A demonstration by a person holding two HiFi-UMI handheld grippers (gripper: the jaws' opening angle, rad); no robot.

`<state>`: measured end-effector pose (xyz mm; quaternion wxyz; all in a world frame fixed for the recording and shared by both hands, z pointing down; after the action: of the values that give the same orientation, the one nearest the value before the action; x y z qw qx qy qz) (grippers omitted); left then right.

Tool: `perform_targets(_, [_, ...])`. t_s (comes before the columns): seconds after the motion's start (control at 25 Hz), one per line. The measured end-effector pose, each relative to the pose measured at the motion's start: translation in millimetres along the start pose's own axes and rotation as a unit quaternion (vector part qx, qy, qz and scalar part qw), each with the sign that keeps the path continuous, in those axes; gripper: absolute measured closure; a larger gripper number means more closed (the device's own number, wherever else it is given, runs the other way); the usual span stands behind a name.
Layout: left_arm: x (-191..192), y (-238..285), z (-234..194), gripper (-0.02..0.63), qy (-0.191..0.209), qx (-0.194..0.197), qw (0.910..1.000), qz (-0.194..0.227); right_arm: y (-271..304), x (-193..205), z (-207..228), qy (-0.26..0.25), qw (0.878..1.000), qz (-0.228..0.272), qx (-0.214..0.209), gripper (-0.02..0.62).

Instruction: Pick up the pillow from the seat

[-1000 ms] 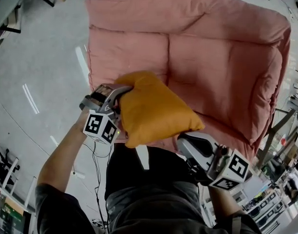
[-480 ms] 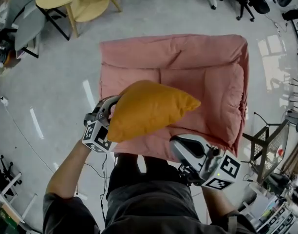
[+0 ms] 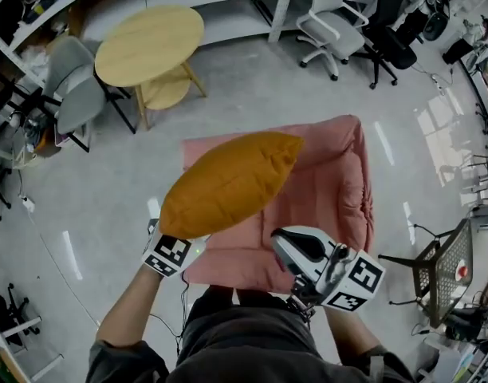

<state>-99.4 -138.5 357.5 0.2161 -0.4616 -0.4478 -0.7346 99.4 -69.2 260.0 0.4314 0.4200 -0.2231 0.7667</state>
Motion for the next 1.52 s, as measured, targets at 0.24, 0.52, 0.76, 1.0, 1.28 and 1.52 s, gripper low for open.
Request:
perform_targets(0.24, [-71,-39,-11,0.337,-0.023,-0.024,0.9994,0.004,-2,-37,-24,-0.045,0.998,0.032,-0.012,0.580])
perform_targets(0.52, [-121,-63,-17,0.334,-0.053,-0.036,0.9973,0.035,-2,-67,-45,-0.087,0.994,0.059,-0.019,0.580])
perform_targets(0.76, [-142,-74,-10,0.327,-0.070,-0.036,0.9957,0.047,-11,-77,-58,-0.105,0.992,0.074,-0.013,0.580])
perform_targets(1.0, [-146,-82,4,0.327,-0.077,-0.036,0.9954,0.045,-20,-76,-67,-0.115,0.990,0.077,-0.011,0.580])
perform_targets(1.28, [-149,-83,23,0.327,-0.090,-0.036,0.9943,0.045,-35,-70,-71,-0.111,0.991,0.071,-0.009,0.580])
perform_targets(1.52, [-145,-83,34,0.327,-0.102,-0.041,0.9931,0.042,-48,-63,-71,-0.108,0.992,0.066,-0.011,0.580])
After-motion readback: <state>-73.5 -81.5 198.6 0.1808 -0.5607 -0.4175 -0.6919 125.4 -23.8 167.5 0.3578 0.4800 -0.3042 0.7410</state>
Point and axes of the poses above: the fingertips, and each gripper's own axes: y forward along the fingers, z to its right, x out of its underside, the point moved 7 cm from there along -y, backward along the fingers, and after that the axes turned 4 degrees about y, right-handed, at the moved point
